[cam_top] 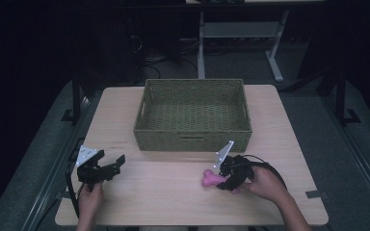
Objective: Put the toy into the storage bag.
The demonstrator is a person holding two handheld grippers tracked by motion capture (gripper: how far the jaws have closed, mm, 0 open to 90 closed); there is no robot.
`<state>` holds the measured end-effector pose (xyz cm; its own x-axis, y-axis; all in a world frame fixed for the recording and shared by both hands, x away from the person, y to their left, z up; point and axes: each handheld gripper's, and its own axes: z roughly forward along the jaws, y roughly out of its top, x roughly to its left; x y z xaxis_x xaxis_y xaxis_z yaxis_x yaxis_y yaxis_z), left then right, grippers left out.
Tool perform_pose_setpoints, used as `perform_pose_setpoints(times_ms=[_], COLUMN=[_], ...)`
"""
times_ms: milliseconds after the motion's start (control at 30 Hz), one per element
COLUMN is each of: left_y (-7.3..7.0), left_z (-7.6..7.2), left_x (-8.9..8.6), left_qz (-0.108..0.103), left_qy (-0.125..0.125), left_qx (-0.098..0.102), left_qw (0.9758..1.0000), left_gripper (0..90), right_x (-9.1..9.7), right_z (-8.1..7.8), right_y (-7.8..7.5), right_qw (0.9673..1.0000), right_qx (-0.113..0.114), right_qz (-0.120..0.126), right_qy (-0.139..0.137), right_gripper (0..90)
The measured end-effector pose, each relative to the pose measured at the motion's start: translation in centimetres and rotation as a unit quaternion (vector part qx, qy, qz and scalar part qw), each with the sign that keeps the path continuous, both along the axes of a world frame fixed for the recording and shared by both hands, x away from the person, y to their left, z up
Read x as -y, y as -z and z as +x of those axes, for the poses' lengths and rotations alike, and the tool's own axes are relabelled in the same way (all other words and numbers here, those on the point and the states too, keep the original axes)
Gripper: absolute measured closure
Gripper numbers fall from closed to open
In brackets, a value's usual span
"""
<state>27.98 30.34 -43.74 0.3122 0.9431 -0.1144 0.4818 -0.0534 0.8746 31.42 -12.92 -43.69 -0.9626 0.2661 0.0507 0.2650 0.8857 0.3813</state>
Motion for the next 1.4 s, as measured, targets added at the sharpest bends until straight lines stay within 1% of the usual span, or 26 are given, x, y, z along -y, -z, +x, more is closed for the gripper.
perform_pose_setpoints(times_ms=[100,167,333,433,467,500,533,600,767,867,1000,1100,1167,1300,1333,1400], left_y=[0.0,0.0,0.0,0.0,0.0,0.0,0.0,0.0,0.0,0.0,0.1,0.0,0.0,0.0,0.1,0.1], left_z=[0.0,0.0,0.0,0.0,0.0,0.0,0.0,0.0,0.1,0.1,0.1,0.1,0.1,0.1,0.2,0.2], left_x=[0.0,0.0,-0.1,-0.1,-0.2,-0.2,-0.2,-0.2,-0.2,-0.2,-0.2,-0.2,-0.1,-0.1,0.0,0.0], left_qz=[-0.005,-0.004,-0.007,-0.007,-0.007,-0.007,-0.009,-0.009,-0.009,-0.009,-0.013,-0.012,-0.012,-0.009,-0.01,-0.011], left_qy=[0.0,0.0,0.0,0.0,0.0,0.0,-0.001,-0.001,-0.001,-0.001,-0.002,-0.002,-0.002,0.0,-0.001,-0.001], left_qx=[-0.001,-0.001,-0.001,-0.001,-0.001,-0.001,-0.001,-0.002,-0.003,-0.002,-0.002,-0.001,-0.001,-0.002,-0.001,-0.002], left_qw=[1.0,1.0,1.0,1.0,1.0,1.0,1.0,1.0,1.0,1.0,0.9999,0.9999,0.9999,1.0,0.9999,0.9999], left_gripper=[13.0,13.0,13.0,13.0,13.0,13.0,13.0,13.0,13.0,13.0,13.0,13.0,13.0,13.0,13.0,13.0], right_x=[-0.2,-0.3,-0.4,-0.5,-0.6,-0.6,-0.8,-0.8,-0.8,-0.8,-0.9,-1.2,-1.2,-1.3,-1.3,-1.3], right_z=[0.0,-0.1,0.0,-0.1,-0.1,-0.1,0.0,0.1,0.5,0.6,1.0,1.5,1.7,2.1,2.3,2.3], right_y=[0.1,0.2,0.4,0.3,0.2,0.2,0.1,-0.1,-0.8,-1.1,-2.0,-2.7,-2.9,-3.4,-3.7,-3.8], right_qw=[1.0,0.9999,0.9998,0.9997,0.9995,0.9995,0.9993,0.9992,0.9995,0.9994,0.9993,0.9991,0.9988,0.9987,0.9985,0.9984], right_qx=[0.002,0.003,0.005,0.006,0.01,0.01,0.01,0.005,-0.003,-0.005,-0.008,-0.01,-0.013,-0.015,-0.017,-0.018], right_qz=[-0.005,-0.008,-0.015,-0.016,-0.024,-0.024,-0.029,-0.028,-0.01,-0.007,0.005,0.006,0.014,0.02,0.023,0.025], right_qy=[-0.003,-0.005,-0.012,-0.015,-0.019,-0.019,-0.023,-0.027,-0.03,-0.033,-0.037,-0.042,-0.044,-0.044,-0.046,-0.047], right_gripper=[51.1,51.8,56.5,57.3,57.8,57.8,58.0,58.1,58.1,58.2,58.2,58.2,58.2,58.1,58.1,58.2])
